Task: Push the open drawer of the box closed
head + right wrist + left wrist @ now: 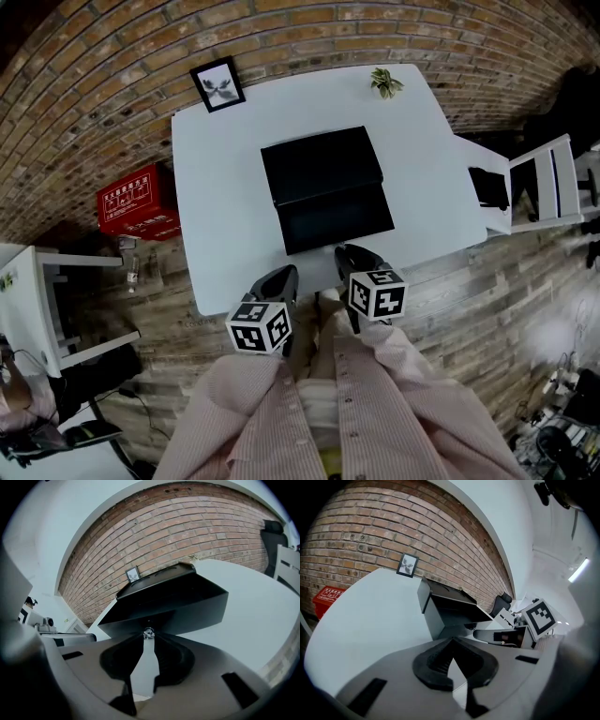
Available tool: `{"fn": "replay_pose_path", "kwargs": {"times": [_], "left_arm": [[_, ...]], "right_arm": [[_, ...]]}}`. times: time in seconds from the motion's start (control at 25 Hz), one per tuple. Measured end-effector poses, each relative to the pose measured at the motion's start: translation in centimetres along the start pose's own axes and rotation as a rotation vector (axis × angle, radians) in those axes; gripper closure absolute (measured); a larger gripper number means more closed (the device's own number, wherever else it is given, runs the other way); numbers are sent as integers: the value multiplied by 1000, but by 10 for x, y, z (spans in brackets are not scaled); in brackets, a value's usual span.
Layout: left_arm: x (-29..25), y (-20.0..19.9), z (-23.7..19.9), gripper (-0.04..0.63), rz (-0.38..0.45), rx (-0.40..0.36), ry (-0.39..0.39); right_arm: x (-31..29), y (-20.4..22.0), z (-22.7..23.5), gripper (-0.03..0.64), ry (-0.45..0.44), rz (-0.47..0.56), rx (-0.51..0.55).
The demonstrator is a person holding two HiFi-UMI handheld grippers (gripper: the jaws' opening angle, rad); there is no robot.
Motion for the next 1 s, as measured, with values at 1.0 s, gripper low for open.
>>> {"fn": "replay_pose_path", "kwargs": {"times": [1.0], "left_arm": [[-3, -29, -6, 600, 41, -9, -3]], "right_arm": [[-12, -22, 5, 540, 1, -13, -16]]}}
Point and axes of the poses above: the fingertips, and each gripper's own axes: x backward along the fingers, z to its right, y out of its underside, the point moved 6 cm from there along x, backward along the fingers, and after that the axes turned 12 degrees about -z, right-handed, at the moved point
